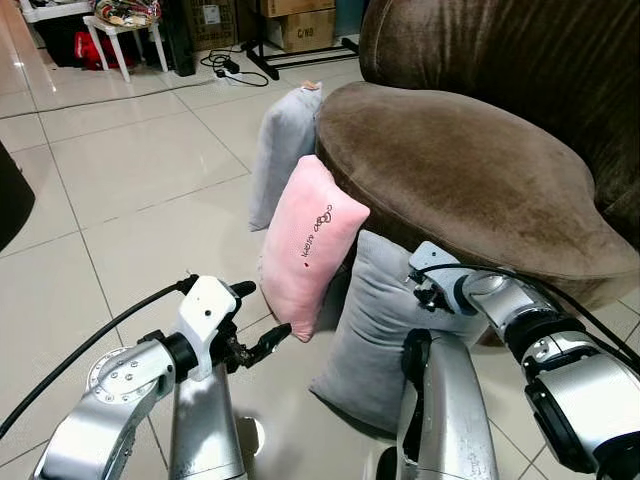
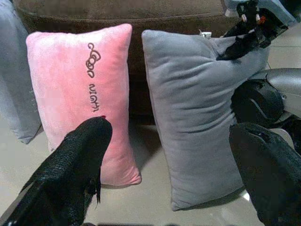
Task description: Move the pillow to the sofa from floor
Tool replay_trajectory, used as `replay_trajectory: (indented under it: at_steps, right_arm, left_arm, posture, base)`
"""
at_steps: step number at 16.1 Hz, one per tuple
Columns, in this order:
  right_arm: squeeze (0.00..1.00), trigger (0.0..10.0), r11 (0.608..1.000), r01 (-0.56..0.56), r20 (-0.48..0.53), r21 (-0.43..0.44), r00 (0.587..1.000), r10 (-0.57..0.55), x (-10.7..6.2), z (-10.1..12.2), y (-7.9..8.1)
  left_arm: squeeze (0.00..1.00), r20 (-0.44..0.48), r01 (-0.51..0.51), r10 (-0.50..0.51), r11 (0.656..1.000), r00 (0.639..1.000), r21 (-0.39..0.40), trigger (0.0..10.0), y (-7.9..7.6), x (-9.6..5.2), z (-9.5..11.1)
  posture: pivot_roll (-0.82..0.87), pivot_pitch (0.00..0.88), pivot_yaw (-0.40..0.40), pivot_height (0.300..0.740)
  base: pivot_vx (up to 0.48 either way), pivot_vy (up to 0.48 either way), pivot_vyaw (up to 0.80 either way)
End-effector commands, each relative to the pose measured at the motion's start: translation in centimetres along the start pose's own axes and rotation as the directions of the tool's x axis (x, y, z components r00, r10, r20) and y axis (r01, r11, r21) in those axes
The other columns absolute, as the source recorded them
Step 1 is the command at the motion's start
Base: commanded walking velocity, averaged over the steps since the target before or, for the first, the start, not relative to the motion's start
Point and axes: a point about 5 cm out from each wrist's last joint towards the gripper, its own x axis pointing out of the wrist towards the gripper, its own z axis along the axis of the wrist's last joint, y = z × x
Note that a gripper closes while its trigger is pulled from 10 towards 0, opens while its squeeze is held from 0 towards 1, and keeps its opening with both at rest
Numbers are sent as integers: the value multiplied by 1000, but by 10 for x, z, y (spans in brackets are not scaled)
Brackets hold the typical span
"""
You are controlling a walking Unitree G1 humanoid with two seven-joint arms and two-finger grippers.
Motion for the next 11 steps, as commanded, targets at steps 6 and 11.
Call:
replay_trajectory:
  at_steps: [6, 11]
  right_arm:
    - [0, 0, 985, -78, -36, 156, 996, 84, 7, -9, 17]
    - [0, 0, 975, -52, 25, 214, 999, 48, 8, -3, 18]
  left_arm:
    - [0, 9, -6, 6, 1000, 1000, 11, 10000, 0, 4, 2]
    - [0, 11, -10, 10, 1000, 1000, 13, 10000, -1, 6, 2]
  posture:
    - [-5, 0, -59, 351]
    - [-8, 0, -60, 351]
  base:
    - [0, 0, 0]
    - [0, 0, 0]
